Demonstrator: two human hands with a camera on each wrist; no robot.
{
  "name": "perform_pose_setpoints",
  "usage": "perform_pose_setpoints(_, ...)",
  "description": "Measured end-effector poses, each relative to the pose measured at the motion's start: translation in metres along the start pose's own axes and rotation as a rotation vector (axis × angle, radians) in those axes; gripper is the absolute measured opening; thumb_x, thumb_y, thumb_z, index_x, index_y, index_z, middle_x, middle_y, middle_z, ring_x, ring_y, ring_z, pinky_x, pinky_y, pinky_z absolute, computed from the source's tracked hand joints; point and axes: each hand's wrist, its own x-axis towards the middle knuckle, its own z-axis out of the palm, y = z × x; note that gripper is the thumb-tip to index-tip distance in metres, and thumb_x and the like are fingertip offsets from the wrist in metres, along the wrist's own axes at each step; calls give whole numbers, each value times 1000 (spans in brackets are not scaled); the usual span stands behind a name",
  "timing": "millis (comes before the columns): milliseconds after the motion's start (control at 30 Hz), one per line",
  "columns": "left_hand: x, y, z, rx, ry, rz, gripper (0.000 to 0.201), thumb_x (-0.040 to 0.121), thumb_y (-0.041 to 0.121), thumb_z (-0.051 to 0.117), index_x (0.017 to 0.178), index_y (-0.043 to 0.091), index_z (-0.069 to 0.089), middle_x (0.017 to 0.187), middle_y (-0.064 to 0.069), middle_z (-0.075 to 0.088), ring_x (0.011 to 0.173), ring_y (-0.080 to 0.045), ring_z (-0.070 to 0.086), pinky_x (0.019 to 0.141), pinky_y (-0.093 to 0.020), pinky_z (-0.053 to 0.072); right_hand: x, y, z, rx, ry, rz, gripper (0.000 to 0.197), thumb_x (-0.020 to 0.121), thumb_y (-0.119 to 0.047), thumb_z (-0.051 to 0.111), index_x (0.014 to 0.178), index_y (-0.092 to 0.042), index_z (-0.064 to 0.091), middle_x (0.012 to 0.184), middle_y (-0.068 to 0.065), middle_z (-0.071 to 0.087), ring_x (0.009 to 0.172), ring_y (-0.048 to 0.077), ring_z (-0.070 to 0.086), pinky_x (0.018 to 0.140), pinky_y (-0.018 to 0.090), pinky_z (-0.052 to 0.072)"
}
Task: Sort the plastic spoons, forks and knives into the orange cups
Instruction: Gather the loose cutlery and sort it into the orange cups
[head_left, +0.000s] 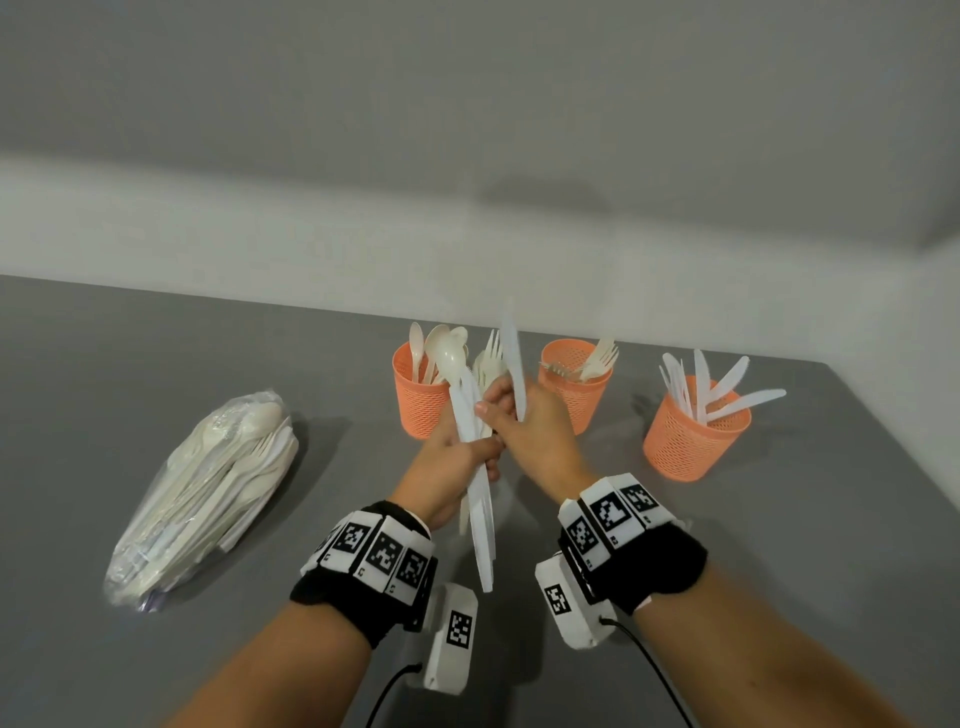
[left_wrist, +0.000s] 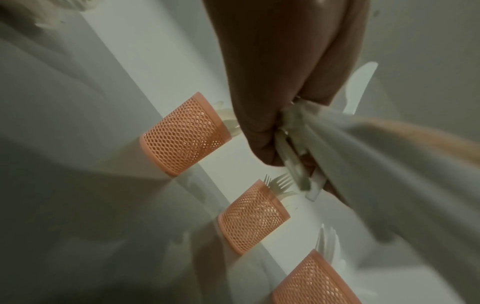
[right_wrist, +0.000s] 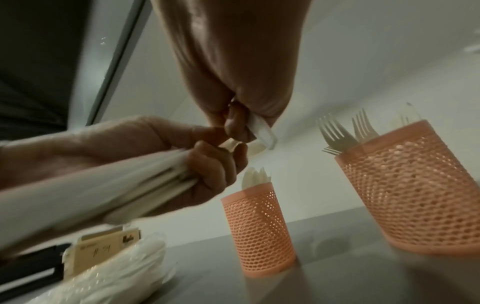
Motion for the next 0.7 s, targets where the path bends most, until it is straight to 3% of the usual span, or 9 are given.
perform_pose_setpoints(33, 1, 1, 0, -17, 16, -7, 59, 84, -16, 44, 134, 16, 41, 90, -5, 60, 61, -12, 48, 50, -22, 42, -1, 0, 0, -17, -21, -19, 4, 87, -13, 61, 87, -12, 57, 71, -3, 55, 61, 2, 53, 53, 7, 42)
perform_pose_setpoints(100, 2, 4, -3, -69, 49, -18, 54, 85, -13, 44, 133, 12, 44, 97, -15, 61, 67, -18, 49, 53, -23, 43, -3, 0, 0, 7, -49, -23, 9, 90, -14, 56, 90, -6, 61, 75, 0, 58, 59, 0, 56, 53, 4, 42)
perform_pose_setpoints(167, 5, 6, -7, -116, 52, -11, 48, 88, -7, 48, 131, 14, 47, 109, -21, 64, 83, -27, 59, 64, -30, 48, -7, 1, -1, 50, -97, -34, 12, 86, -18, 63, 90, -7, 61, 72, -1, 57, 58, 0, 54, 56, 7, 43)
perform_pose_setpoints(233, 5, 9, -10, -179, 68, 0, 44, 92, -1, 51, 133, 15, 45, 117, -20, 63, 100, -29, 65, 76, -33, 54, -10, 3, -2, 38, -185, -26, 19, 78, -24, 72, 86, -14, 59, 68, -5, 54, 58, 1, 51, 58, 10, 43)
perform_pose_setpoints(333, 6, 10, -13, -244, 97, 19, 43, 96, 5, 44, 138, 17, 41, 126, -17, 59, 108, -28, 63, 79, -32, 57, -10, 4, -5, 35, -312, 30, 28, 69, -25, 80, 81, -17, 55, 64, -8, 52, 54, -1, 49, 56, 9, 41)
perform_pose_setpoints(433, 9, 8, -14, -227, 117, 34, 36, 97, 5, 42, 130, 19, 47, 108, -12, 64, 90, -21, 68, 69, -30, 58, -9, 3, -5, -87, -415, 20, 29, 66, -20, 82, 75, -18, 55, 61, -11, 51, 52, 0, 48, 55, 10, 40)
perform_pose_setpoints(500, 11, 7, -13, -199, 132, 45, 37, 95, 2, 43, 126, 21, 49, 94, -11, 64, 79, -19, 67, 66, -30, 57, -9, 3, -2, -179, -406, -16, 26, 69, -15, 78, 71, -22, 52, 61, -13, 51, 53, 1, 48, 54, 10, 38)
perform_pose_setpoints(600, 13, 8, -13, -223, 121, 74, 40, 93, 1, 48, 131, 14, 47, 97, -7, 65, 85, -16, 66, 70, -26, 56, -8, 2, 1, -253, -366, -70, 7, 79, -12, 63, 85, -12, 58, 72, -4, 57, 61, 10, 52, 54, 14, 37)
perform_pose_setpoints(700, 14, 11, -13, -262, 108, 75, 23, 93, 5, 49, 110, 17, 59, 97, -5, 64, 89, -15, 65, 75, -25, 56, -6, 5, 2, -248, -367, -61, 6, 87, -16, 54, 90, -12, 57, 79, 3, 60, 69, 18, 55, 59, 18, 40)
